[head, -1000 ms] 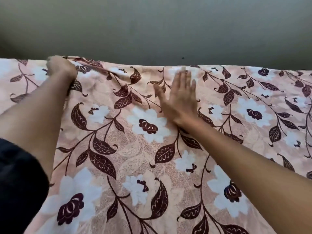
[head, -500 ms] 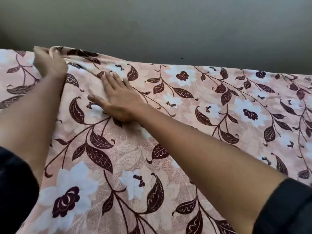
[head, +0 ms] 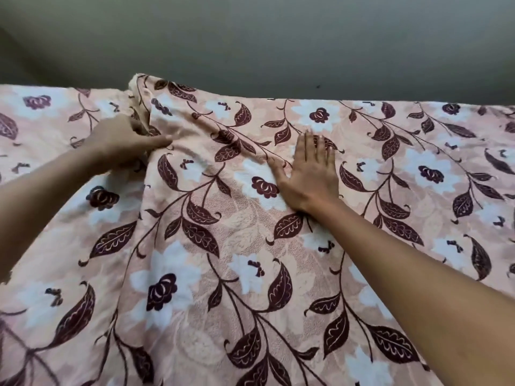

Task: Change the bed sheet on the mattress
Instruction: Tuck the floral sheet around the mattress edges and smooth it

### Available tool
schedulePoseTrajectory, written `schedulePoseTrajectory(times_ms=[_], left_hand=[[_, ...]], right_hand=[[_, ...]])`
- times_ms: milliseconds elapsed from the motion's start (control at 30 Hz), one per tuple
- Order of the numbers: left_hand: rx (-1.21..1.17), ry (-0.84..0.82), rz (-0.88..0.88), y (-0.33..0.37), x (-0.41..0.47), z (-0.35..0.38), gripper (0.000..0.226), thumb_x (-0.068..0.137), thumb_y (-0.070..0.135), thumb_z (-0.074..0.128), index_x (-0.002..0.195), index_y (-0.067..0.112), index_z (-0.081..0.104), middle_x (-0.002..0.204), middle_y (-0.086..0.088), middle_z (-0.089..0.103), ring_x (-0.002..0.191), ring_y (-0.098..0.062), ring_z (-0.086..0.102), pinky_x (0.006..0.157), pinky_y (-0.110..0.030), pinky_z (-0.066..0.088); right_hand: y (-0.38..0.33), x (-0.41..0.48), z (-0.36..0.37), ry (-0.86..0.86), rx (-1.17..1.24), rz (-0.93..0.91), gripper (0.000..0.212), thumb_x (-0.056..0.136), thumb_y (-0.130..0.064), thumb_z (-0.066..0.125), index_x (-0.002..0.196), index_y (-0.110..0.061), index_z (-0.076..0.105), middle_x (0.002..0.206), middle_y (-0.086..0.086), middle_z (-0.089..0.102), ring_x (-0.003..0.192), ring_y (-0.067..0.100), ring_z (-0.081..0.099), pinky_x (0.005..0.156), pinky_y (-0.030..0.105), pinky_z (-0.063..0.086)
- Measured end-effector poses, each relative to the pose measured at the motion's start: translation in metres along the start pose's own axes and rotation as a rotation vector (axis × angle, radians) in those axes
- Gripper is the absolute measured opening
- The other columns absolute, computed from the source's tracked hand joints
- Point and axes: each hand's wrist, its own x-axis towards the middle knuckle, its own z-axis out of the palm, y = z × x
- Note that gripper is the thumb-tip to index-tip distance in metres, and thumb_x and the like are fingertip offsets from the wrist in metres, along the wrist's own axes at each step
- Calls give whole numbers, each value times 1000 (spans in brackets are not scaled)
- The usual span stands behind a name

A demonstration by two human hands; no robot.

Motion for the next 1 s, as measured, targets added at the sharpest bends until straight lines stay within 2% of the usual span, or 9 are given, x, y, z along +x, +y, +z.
schedulePoseTrajectory(times_ms=[100,200,267,367,467,600,734,867,1000], left_hand=[[-95,141,29,-17,-11,10,27,86,35,64,83,8,67,73,-10,64,71,-20,54,64,-28,40],[-250,419,-127,-20,-9,21,25,88,29,61,97,7,69,89,-7,67,80,-16,55,69,-26,42],[-273,473,-144,-23,-8,23,26,86,32,63,96,9,70,95,-7,69,81,-14,57,70,-25,46],[-198,475,-107,-24,-14,20,33,88,43,59,81,12,65,87,-10,64,77,-14,52,58,-26,35],[-146,420,-49,-28,-38,16,50,93,53,44,68,11,56,67,-9,54,62,-19,46,55,-29,30],[-24,313,-11,-55,-91,7,52,94,56,39,68,15,57,63,-9,53,67,-24,52,55,-29,30],[169,306,72,-69,-181,19,52,87,58,46,91,6,50,89,-16,51,78,-24,43,67,-34,35],[272,331,58,-73,-278,47,59,82,56,39,109,4,45,112,-17,46,99,-31,42,90,-44,36],[283,354,3,-68,-289,54,27,94,26,48,108,3,53,121,-21,49,114,-38,41,99,-55,33]], right_hand=[[-27,6,-6,-25,10,-2,84,90,-67,5,147,-8,-14,154,13,-19,142,29,-18,117,44,-7],[-86,10,-6,-37,12,-215,79,92,-65,6,148,-12,-11,155,12,-17,142,30,-17,116,45,-7],[-134,-1,-3,-96,38,-387,74,93,-64,7,149,-20,-9,155,9,-17,142,30,-18,116,47,-9],[-168,-27,-7,-207,244,-493,62,96,-58,12,150,-29,-3,157,3,-12,143,23,-16,114,42,-16],[-135,-62,-9,-122,474,-378,59,98,-53,14,149,-27,-1,157,1,-9,144,18,-11,114,38,-14],[-39,-138,-1,-95,126,-23,66,92,-61,-2,146,-26,-17,152,4,-27,140,20,-25,115,42,-15],[-18,-183,1,-102,42,133,69,91,-62,-4,144,-22,-22,150,6,-29,139,23,-26,116,42,-12],[-84,-197,10,-53,116,-44,66,96,-55,1,146,-18,-19,150,8,-28,139,26,-26,115,43,-14],[-126,-217,12,-146,155,-271,59,99,-49,9,144,-20,-17,150,4,-28,140,22,-25,111,39,-22]])
